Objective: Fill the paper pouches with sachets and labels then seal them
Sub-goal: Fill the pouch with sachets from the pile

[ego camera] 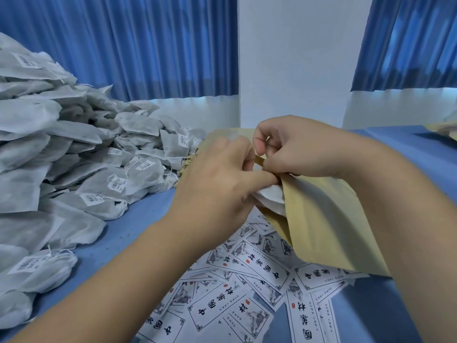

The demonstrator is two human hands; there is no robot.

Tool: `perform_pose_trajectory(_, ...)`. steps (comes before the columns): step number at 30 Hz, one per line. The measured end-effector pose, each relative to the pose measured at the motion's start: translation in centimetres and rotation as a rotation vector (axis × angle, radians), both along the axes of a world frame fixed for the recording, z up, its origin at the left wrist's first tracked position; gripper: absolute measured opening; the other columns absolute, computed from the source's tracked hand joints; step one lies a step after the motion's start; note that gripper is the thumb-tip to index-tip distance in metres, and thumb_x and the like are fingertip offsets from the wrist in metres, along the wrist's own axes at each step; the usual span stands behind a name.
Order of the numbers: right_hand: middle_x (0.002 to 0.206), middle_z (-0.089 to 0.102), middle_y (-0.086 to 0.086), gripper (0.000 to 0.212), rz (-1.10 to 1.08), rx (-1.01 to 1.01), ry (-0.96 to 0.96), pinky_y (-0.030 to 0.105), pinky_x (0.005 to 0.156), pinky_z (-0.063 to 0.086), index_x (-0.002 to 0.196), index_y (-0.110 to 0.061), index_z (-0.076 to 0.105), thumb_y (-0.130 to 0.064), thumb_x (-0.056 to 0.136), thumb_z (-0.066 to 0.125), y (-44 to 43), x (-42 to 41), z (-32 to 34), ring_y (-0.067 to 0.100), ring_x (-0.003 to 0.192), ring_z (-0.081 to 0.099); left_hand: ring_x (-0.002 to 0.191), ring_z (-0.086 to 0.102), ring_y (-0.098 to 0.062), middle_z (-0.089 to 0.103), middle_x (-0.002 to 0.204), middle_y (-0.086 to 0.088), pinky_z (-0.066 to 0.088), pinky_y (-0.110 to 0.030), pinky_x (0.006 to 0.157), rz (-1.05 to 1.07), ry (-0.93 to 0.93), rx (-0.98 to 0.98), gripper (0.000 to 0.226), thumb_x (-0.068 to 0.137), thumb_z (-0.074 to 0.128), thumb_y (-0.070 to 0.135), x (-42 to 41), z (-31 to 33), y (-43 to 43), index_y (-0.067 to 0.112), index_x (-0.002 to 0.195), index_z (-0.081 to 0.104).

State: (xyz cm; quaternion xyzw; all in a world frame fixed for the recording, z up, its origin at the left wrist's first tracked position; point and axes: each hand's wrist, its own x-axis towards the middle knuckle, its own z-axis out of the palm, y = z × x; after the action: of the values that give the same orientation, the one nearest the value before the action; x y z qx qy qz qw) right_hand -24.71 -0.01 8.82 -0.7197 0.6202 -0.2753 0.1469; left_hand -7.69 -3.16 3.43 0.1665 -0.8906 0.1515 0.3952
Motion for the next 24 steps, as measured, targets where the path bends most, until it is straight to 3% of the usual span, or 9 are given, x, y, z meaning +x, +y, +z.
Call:
perform_pose_trajectory(4,0.053,0.05,-0.004,0.02,0.011,-0.001,-0.018,0.026,0.048,0.032,0.08,-0.017,0.054,0.0,0.072,0.061,0.1,0.1,0.1,0.009,0.044,0.04,0.056,0.044,-0.026,0.048,0.074,-0.004,0.04,-0.031,0.039,0.019,-0.085,0.015,0.027,0.081,0.042,0.013,0.0,-0.2,0.9,0.014,0.085,0.069)
perform_pose_trajectory(8,0.054,0.05,-0.006,0.019,0.007,0.009,0.023,0.021,0.045,0.032,0.081,-0.018,0.055,-0.003,0.073,0.062,0.2,0.5,0.0,0.006,0.044,0.038,0.07,0.058,-0.024,0.06,0.083,-0.005,0.049,-0.033,0.056,-0.21,-0.083,0.098,0.016,0.087,0.061,0.008,0.1,-0.3,0.5,0.008,0.097,0.073)
perform_pose_trajectory(12,0.054,0.05,-0.005,0.018,-0.005,0.008,0.012,0.018,0.042,0.031,0.08,-0.017,0.055,-0.002,0.073,0.061,0.2,0.5,0.1,0.006,0.043,0.037,0.082,0.061,-0.011,0.067,0.088,0.002,0.047,-0.021,0.075,-0.284,-0.043,0.286,0.015,0.081,0.071,0.003,0.2,-0.2,0.1,0.009,0.095,0.069)
perform_pose_trajectory(15,0.055,0.05,-0.002,0.018,0.002,-0.007,-0.018,0.018,0.042,0.03,0.08,-0.017,0.054,-0.001,0.074,0.061,0.4,0.3,0.2,0.008,0.044,0.036,0.082,0.06,-0.014,0.065,0.085,0.004,0.048,-0.032,0.075,-0.281,-0.042,0.353,0.012,0.08,0.069,0.004,0.3,-0.2,0.0,0.011,0.088,0.063)
perform_pose_trajectory(17,0.054,0.047,-0.003,0.019,0.011,-0.014,-0.034,0.02,0.043,0.029,0.079,-0.017,0.054,0.001,0.074,0.058,0.4,0.3,0.3,0.009,0.044,0.036,0.082,0.057,-0.023,0.062,0.082,0.002,0.047,-0.042,0.072,-0.19,-0.13,0.208,0.008,0.078,0.071,0.009,0.1,-0.4,0.0,0.011,0.083,0.065)
perform_pose_trajectory(20,0.054,0.047,-0.003,0.021,0.025,-0.008,-0.034,0.02,0.042,0.03,0.078,-0.018,0.053,0.001,0.073,0.058,0.4,0.6,0.2,0.009,0.044,0.036,0.077,0.056,-0.028,0.06,0.077,0.0,0.044,-0.038,0.065,-0.03,-0.148,0.172,0.01,0.082,0.07,0.022,0.0,-0.4,0.0,0.014,0.078,0.066)
perform_pose_trajectory(24,0.051,0.048,-0.008,0.021,0.034,-0.013,-0.015,0.016,0.041,0.03,0.077,-0.019,0.053,0.001,0.073,0.059,0.4,1.1,0.0,0.005,0.042,0.037,0.079,0.049,-0.022,0.057,0.069,0.002,0.042,-0.04,0.075,-0.138,-0.267,0.235,0.024,0.089,0.051,0.025,0.2,-0.3,0.3,0.014,0.07,0.06)
